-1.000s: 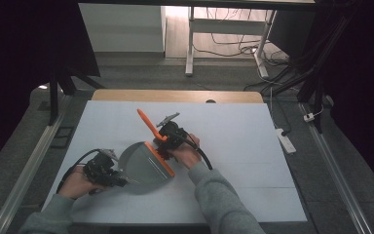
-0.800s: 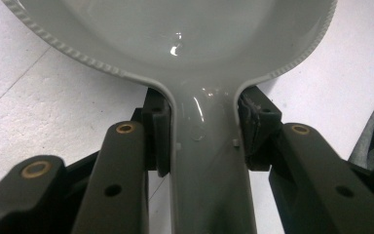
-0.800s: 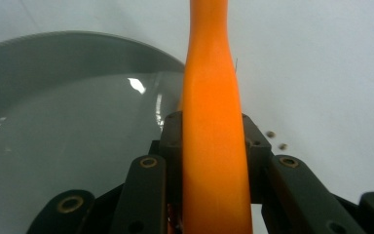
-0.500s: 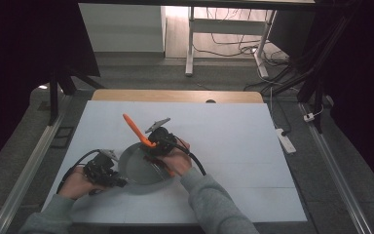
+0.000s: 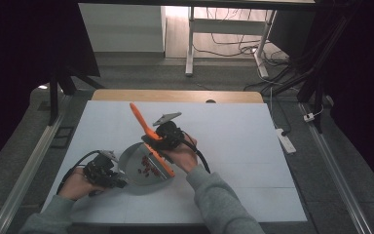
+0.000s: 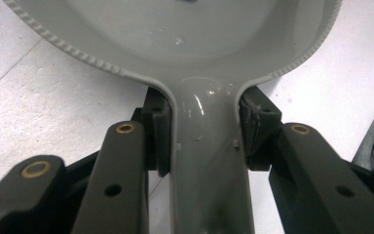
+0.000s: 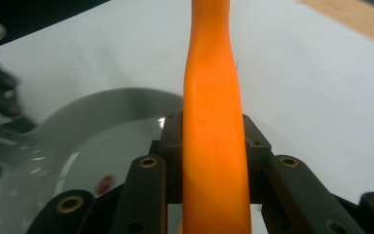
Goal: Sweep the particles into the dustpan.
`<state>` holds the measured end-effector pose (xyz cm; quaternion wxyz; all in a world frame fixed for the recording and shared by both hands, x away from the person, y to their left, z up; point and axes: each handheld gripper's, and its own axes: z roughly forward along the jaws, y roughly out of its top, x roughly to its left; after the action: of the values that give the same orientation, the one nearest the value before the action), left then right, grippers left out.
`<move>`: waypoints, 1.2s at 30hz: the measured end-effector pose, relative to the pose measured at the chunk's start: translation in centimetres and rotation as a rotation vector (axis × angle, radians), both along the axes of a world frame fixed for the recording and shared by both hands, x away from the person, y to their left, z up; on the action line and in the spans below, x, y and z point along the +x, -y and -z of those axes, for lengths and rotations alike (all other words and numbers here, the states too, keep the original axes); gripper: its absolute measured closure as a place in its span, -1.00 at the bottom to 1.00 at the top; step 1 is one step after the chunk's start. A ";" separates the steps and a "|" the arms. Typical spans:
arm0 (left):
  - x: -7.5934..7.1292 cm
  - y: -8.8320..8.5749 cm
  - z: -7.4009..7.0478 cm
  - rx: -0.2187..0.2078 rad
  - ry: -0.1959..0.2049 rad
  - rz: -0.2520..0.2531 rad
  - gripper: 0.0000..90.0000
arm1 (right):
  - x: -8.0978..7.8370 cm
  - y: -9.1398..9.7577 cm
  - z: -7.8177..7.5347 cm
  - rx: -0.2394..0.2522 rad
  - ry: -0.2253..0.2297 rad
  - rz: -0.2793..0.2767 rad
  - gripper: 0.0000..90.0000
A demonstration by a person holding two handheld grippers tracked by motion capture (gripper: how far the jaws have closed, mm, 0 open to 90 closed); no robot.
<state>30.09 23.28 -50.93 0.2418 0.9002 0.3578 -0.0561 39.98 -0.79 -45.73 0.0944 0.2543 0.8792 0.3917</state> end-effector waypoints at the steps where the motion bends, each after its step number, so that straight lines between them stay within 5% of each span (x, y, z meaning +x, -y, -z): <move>1: 0.0 0.0 0.0 0.000 -0.001 -0.002 0.38 | 0.4 0.5 -0.2 0.002 0.005 0.015 0.57; 16: -0.1 -0.2 0.2 -0.009 -0.008 -0.008 0.38 | 6.6 4.6 1.2 -0.102 0.009 0.203 0.57; 26: -0.2 -0.3 0.1 -0.012 -0.007 -0.005 0.38 | 9.1 4.6 2.7 -0.165 -0.009 0.219 0.57; 36: -0.1 -0.3 0.1 -0.011 -0.009 -0.004 0.38 | 8.5 2.0 3.4 -0.206 -0.003 0.149 0.57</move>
<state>29.96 23.57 -50.99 0.2452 0.8979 0.3603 -0.0618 48.50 -2.75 -49.11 0.1473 0.3084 0.8936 0.2909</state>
